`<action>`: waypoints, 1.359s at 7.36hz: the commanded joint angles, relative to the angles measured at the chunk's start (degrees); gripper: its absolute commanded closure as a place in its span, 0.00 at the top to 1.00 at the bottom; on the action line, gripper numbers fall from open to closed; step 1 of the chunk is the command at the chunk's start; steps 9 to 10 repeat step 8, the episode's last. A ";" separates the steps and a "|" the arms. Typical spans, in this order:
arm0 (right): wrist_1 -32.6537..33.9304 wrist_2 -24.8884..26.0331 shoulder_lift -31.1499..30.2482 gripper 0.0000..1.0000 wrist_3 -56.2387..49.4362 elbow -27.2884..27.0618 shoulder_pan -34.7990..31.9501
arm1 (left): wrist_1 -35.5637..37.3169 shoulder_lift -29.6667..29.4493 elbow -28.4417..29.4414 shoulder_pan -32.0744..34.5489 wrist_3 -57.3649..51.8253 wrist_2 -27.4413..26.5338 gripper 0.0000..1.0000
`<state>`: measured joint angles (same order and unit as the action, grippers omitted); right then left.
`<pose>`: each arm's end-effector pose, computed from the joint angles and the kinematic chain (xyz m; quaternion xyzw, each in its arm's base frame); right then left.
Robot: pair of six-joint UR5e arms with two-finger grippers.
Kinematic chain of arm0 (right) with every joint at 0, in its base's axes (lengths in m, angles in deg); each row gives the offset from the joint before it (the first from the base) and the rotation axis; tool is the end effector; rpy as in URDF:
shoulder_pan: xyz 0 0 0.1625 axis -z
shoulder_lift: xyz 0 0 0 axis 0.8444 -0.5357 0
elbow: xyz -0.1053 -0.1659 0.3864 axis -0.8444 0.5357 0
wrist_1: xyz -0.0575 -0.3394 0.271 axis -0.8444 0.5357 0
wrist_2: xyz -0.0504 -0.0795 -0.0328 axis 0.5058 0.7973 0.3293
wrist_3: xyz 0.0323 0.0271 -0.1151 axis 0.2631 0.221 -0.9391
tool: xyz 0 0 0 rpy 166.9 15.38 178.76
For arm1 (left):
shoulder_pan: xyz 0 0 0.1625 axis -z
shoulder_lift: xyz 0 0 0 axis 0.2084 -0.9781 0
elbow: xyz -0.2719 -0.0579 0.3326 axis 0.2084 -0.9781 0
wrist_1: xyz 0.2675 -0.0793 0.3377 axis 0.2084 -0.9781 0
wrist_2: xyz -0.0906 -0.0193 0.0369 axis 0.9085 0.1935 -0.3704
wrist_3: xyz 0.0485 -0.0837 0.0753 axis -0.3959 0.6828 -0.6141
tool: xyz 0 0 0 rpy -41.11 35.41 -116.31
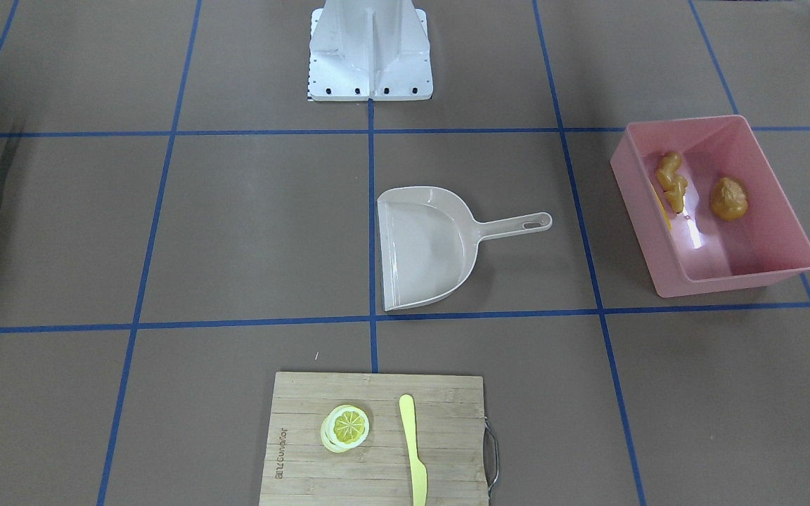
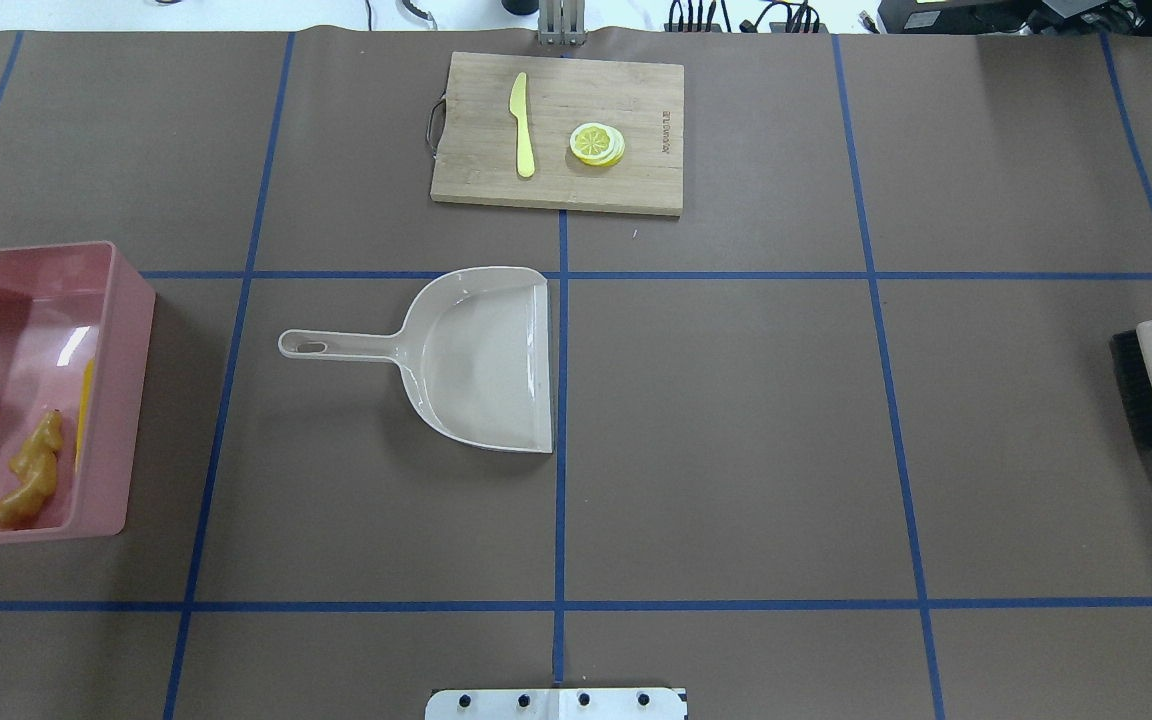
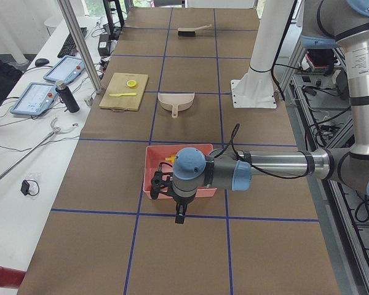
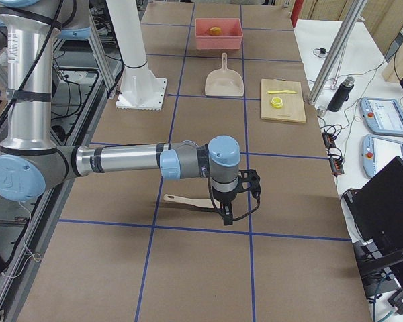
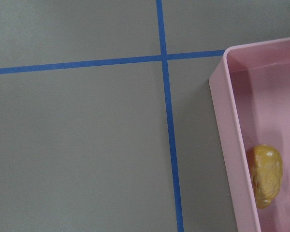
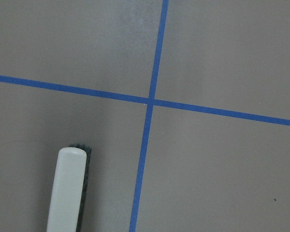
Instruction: Sweep and dump trash into bin
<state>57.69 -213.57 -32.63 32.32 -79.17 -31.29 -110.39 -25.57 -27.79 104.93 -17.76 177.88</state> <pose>0.0459 -0.4851 0.6295 0.0678 -0.3370 -0.0461 0.9379 -0.0654 -0.4146 0.6619 0.0641 0.3915 0.0197 0.9177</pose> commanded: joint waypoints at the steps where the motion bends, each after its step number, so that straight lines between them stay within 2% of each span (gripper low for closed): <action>1: 0.01 -0.46 0.05 1.00 -0.06 0.20 -0.31 | 0.00 0.09 0.03 0.00 0.00 0.00 0.99; 5: -0.86 0.59 0.57 1.00 -0.06 1.17 -1.01 | 0.00 0.26 0.03 0.00 0.00 0.00 0.99; 6: -5.13 0.68 -0.64 1.00 -0.06 1.52 -1.71 | 0.00 0.27 0.03 0.00 0.00 0.00 0.99; 8: -14.18 0.50 -1.53 1.00 -0.14 6.25 -1.63 | 0.00 0.35 0.12 0.00 0.00 0.00 0.99; 10: -14.18 0.50 -1.53 1.00 -0.14 6.25 -1.63 | 0.00 0.35 0.12 0.00 0.00 0.00 0.99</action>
